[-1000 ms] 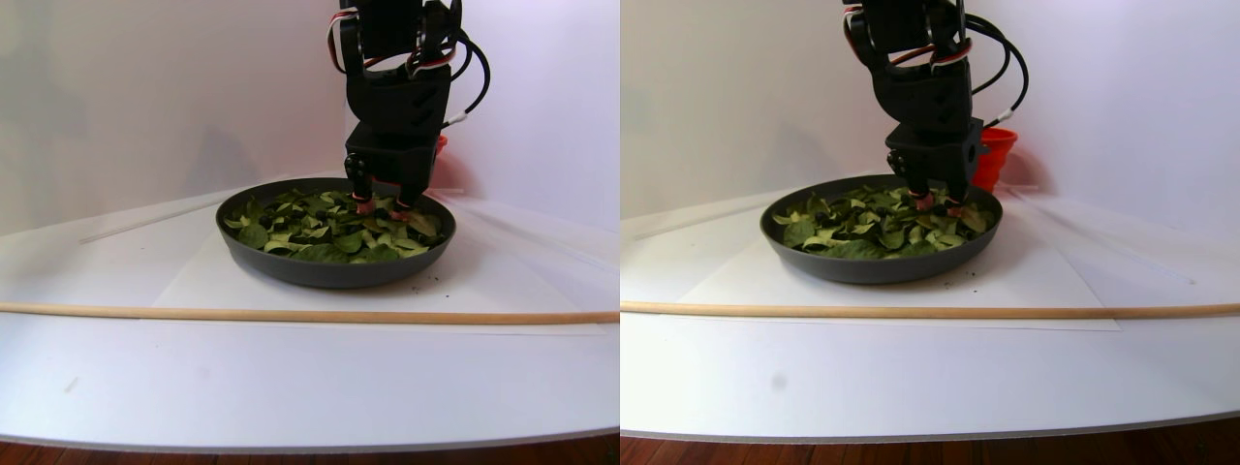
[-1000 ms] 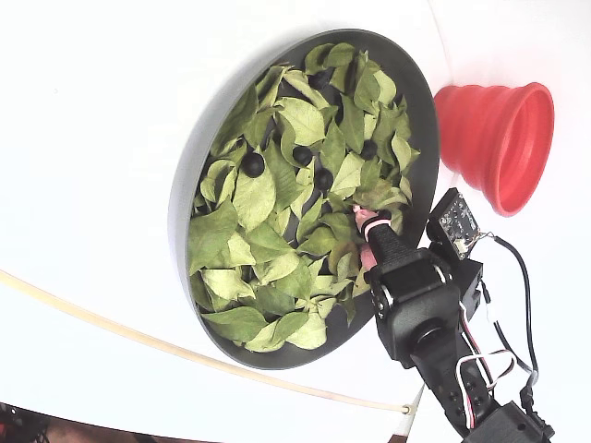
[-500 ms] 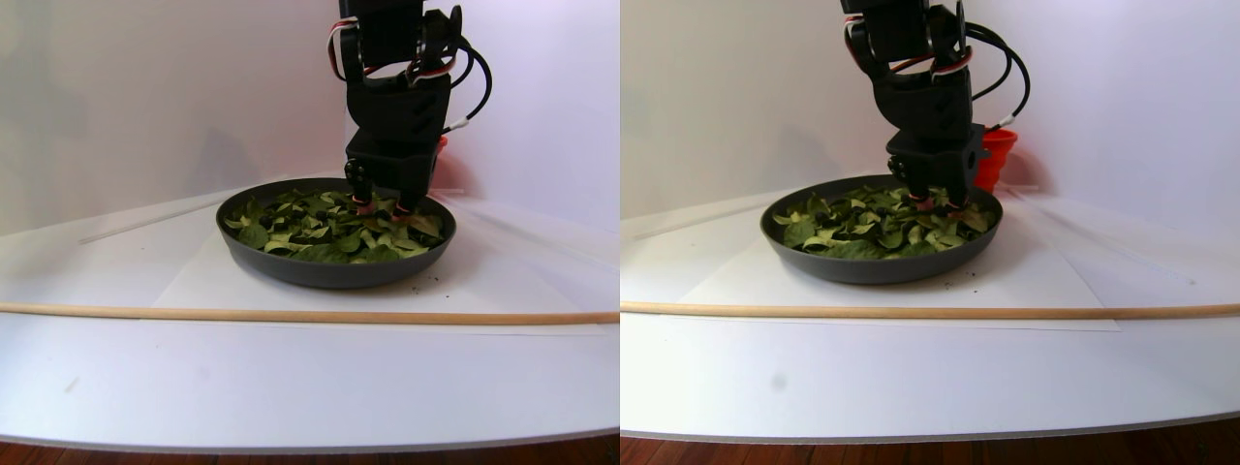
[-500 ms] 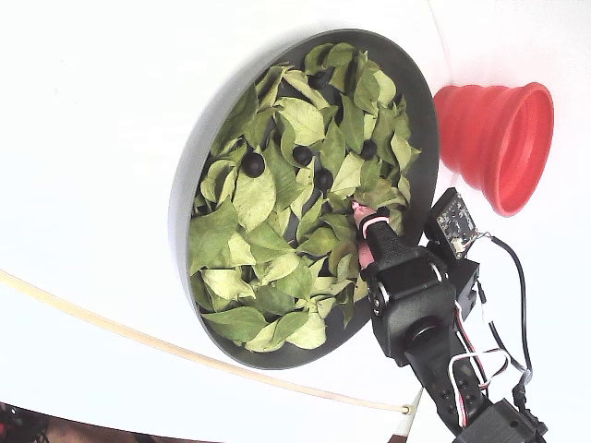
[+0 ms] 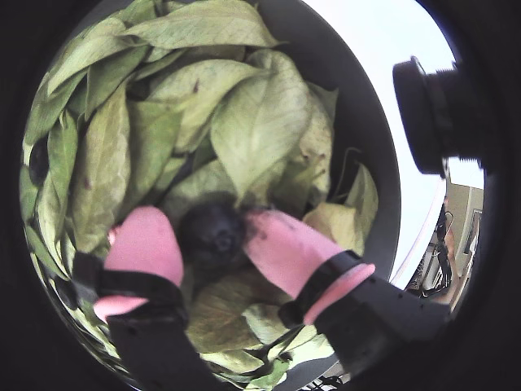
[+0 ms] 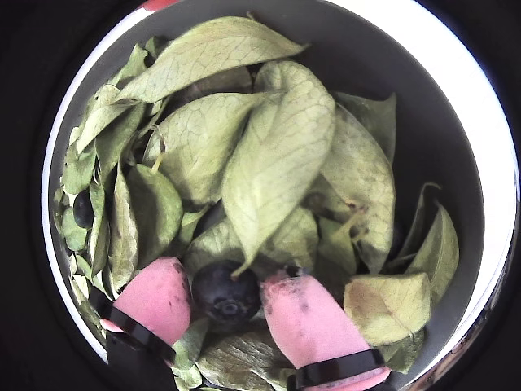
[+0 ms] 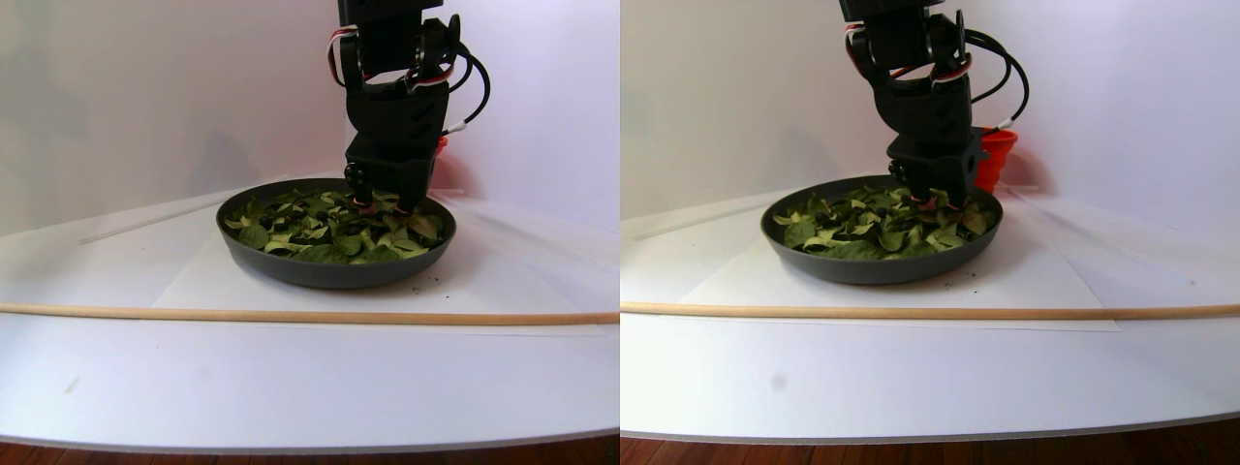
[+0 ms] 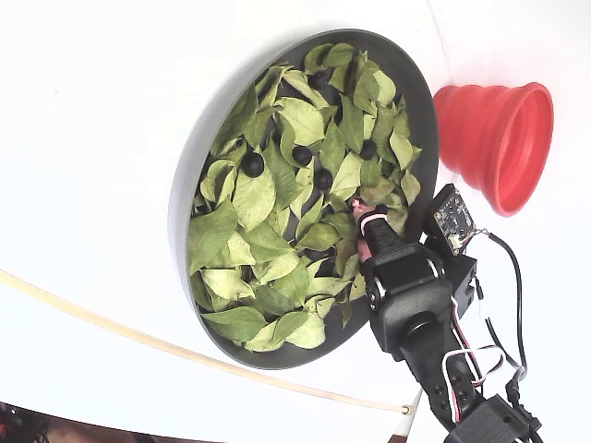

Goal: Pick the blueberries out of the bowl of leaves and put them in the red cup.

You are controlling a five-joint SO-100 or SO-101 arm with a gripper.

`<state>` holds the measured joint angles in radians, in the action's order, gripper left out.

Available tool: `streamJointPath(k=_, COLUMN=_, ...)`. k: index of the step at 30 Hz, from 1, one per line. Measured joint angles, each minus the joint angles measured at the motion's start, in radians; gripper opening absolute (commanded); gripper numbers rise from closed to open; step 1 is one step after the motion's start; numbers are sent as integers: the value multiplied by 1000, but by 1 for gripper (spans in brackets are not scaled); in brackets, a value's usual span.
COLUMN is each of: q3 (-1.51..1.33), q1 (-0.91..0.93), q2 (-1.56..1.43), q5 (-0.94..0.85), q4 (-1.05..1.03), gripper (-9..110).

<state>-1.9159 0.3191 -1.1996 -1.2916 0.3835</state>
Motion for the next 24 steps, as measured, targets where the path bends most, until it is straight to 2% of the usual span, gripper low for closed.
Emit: streamJointPath(k=24, q3=-14, q1=0, q2=-18, q5=-43, q4=-28, gripper=10)
